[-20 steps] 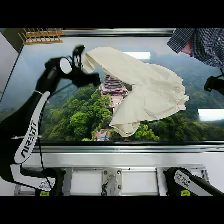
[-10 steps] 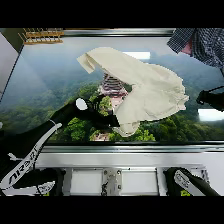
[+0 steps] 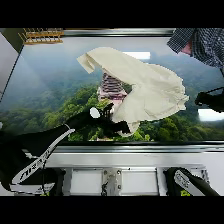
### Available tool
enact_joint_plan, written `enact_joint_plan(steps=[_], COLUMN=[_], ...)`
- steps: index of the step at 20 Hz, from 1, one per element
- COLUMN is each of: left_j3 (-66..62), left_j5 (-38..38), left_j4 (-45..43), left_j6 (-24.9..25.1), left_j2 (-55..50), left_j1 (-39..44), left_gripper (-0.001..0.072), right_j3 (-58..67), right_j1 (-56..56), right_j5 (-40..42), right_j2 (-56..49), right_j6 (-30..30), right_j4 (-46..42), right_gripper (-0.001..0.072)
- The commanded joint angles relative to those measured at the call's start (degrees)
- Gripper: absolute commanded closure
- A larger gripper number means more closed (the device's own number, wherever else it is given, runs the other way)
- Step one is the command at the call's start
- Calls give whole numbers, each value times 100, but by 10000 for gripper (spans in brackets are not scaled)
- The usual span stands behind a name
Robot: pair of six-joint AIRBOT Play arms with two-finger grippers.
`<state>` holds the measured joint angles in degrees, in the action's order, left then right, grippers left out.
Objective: Fold the clothes and pants, and hang the long-sleeved shirts on hangers.
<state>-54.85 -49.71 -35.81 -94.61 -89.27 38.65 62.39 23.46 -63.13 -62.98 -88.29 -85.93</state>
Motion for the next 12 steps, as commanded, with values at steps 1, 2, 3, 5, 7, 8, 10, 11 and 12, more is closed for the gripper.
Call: enact_joint_plan(steps=[1,2,3,5,7,8,10,11,12], left_j3=[-308,-411,-514,-732,-925,-992,-1032,-1032,-1032], left_j5=[33,39,63,66,-129,-240,-476,-616,-734], left_j4=[-704,-820,-870,-1266,-1858,-2114,-2529,-2739,-2861], left_j6=[-669,-748,-737,-697,-697,-691,-673,-673,-671], left_j2=[-234,-284,-343,-391,-273,-190,-17,59,111], left_j1=[55,55,55,33,-184,-345,-612,-730,-807], left_gripper=[22,133,450,700,700,700,701,700,701], right_j3=[-2,-9,-50,-273,-662,-879,-1290,-1414,-1493], right_j1=[2,2,2,20,131,229,485,575,610], right_j5=[-35,-35,-33,-42,-20,52,376,590,861], right_j2=[4,4,2,-46,-205,-348,-785,-1012,-1244], right_j6=[-2,-4,-4,-70,-317,-348,-343,-343,-289], right_j4=[7,9,52,157,317,579,1464,1912,2356], right_gripper=[102,102,102,101,101,101,101,102,102])
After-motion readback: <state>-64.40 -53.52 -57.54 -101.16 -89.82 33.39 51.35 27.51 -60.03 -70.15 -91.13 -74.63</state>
